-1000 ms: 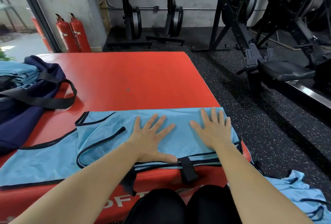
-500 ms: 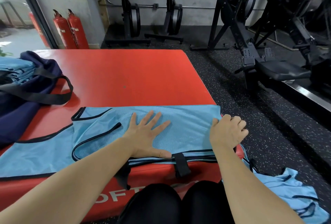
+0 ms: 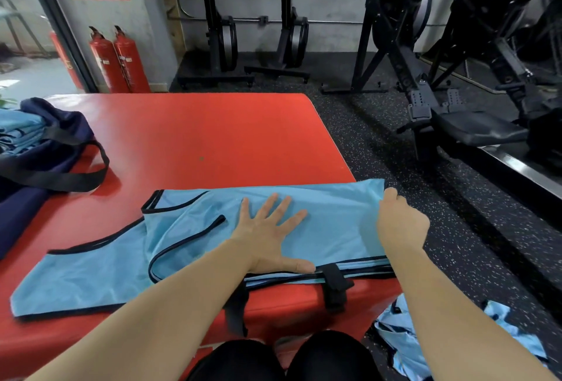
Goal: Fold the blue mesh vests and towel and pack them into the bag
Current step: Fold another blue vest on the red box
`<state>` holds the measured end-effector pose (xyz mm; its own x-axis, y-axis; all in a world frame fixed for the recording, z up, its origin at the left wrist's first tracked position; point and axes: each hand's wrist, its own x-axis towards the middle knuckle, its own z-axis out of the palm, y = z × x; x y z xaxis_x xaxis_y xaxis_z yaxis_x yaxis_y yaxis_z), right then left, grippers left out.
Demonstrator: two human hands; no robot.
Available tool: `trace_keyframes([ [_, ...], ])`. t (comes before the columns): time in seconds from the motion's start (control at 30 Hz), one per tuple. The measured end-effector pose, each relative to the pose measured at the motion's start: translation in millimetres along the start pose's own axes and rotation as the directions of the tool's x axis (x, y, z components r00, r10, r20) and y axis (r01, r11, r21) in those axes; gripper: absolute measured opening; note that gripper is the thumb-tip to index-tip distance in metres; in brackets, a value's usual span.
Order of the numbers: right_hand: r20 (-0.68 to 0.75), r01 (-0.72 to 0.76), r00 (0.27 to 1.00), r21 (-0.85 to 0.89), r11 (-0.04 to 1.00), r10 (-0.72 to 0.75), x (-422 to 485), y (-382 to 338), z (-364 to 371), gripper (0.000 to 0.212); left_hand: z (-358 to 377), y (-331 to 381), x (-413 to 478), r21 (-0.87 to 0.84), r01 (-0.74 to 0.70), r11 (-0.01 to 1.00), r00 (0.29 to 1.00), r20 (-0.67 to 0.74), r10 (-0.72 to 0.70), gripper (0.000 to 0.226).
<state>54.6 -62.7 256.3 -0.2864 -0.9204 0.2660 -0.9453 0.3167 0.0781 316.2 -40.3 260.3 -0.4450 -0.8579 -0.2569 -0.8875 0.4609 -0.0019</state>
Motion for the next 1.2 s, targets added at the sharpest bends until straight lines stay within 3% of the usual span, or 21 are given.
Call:
trace_keyframes([
  [0.13,-0.016,-0.023,1.000,0.028,0.999,0.024,7.0,-14.0,-9.6,0.062,-1.0,4.1,9.6,0.013,0.000,1.000,1.000,-0.014,0.000,0.109],
  [0.2,0.064,0.067,0.995,0.088,0.994,-0.072,-0.7,-44.0,-19.8,0.072,0.5,5.5,8.0,0.009,0.011,1.000,1.000,-0.027,-0.011,0.109],
  [0.27,0.221,0.190,0.947,0.194,0.962,-0.232,-14.5,-79.1,-19.0,0.071,4.2,5.9,4.3,-0.004,0.029,1.000,0.998,-0.053,-0.029,0.107],
  [0.37,0.389,0.188,0.872,0.295,0.937,-0.297,-32.1,-102.2,-15.1,0.074,9.3,-3.5,-9.3,-0.006,0.032,0.999,0.994,-0.100,-0.032,0.094],
  [0.57,0.429,0.208,0.860,0.198,0.958,-0.276,-35.7,-99.9,-20.7,0.078,8.5,-50.2,-61.8,0.097,0.196,0.976,0.980,-0.051,-0.192,0.081],
  [0.77,0.458,0.330,0.854,-0.107,0.938,-0.248,-38.8,-124.7,-43.8,0.061,4.9,-89.2,-124.9,0.343,0.432,0.834,0.902,-0.150,-0.406,0.065],
  [0.87,0.378,0.383,0.870,-0.113,0.917,-0.316,-62.6,-163.6,-71.1,0.064,2.4,-108.6,-156.9,0.344,0.498,0.796,0.867,-0.194,-0.459,0.053],
  [0.93,0.336,0.450,0.842,-0.009,0.893,-0.421,-87.3,-196.8,-88.0,0.066,2.2,-118.4,-175.0,0.264,0.544,0.796,0.836,-0.248,-0.489,0.052],
  [1.07,0.326,0.591,0.700,0.236,0.771,-0.636,-140.7,-259.8,-99.4,0.064,4.1,-141.3,-210.4,0.029,0.630,0.776,0.744,-0.309,-0.593,0.046],
  [1.2,0.332,0.559,0.636,0.425,0.713,-0.696,-177.4,-293.3,-99.6,0.062,10.0,-173.1,-233.1,-0.473,0.658,0.586,0.574,-0.189,-0.797,0.030],
])
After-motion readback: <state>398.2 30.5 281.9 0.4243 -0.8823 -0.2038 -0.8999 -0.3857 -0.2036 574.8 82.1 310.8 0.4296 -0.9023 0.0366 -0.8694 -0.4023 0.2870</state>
